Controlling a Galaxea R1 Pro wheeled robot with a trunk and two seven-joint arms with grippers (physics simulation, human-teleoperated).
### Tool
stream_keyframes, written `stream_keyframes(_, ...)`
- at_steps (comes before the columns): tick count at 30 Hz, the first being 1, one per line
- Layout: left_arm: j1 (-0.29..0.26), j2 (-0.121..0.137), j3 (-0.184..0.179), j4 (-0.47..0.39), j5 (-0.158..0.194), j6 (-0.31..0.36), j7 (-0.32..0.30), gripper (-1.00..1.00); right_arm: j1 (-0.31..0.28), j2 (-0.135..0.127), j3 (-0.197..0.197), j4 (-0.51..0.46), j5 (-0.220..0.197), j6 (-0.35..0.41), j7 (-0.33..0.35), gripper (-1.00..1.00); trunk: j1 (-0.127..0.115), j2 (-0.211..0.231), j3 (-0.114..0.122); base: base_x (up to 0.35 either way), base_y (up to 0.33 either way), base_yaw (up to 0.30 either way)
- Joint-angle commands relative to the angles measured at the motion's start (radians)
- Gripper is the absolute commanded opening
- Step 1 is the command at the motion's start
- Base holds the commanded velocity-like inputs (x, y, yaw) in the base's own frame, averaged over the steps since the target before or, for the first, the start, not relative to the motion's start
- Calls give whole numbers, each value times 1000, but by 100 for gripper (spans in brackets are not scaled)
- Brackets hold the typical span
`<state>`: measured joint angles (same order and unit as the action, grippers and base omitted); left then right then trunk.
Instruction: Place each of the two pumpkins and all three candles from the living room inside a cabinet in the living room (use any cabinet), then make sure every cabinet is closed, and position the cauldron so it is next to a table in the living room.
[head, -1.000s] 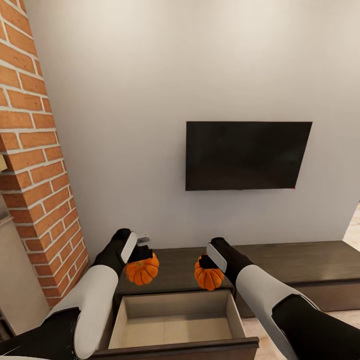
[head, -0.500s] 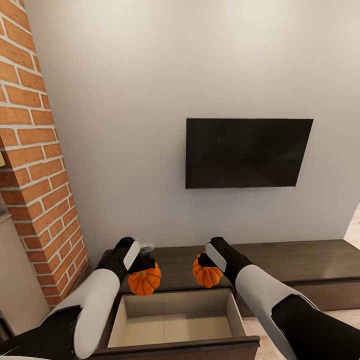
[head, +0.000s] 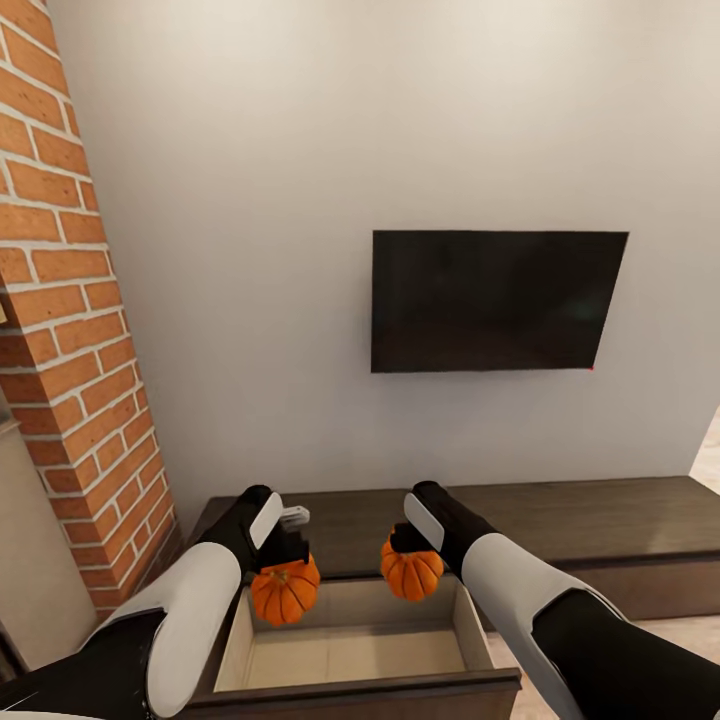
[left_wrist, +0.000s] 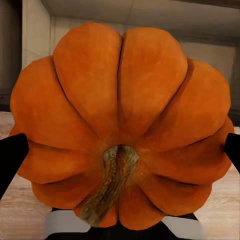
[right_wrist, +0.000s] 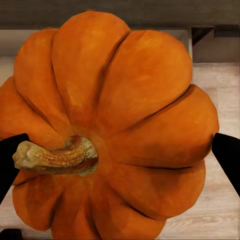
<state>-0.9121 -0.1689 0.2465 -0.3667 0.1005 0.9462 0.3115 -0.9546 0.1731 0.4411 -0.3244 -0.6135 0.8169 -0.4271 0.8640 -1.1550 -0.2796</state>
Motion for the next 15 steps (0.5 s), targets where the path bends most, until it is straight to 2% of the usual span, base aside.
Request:
stream_keyframes(1,-1,-1,3,-2,11,3,11,-100,-1,-1,6,-1,-11,3,-7,-100,4,-8,-5,0,0,0)
stream_keyframes(8,-1,-1,3,-1,12,-6,16,-100,-1,-4,4,4,-9,3,-8,-100,31,-57,-26,0,0,0)
stream_keyframes(15,-1,-2,3,-1,15,-48,15,-100,-1,-6,2,35,-9,-2,-9,-100,58,-106,-48,0,0,0)
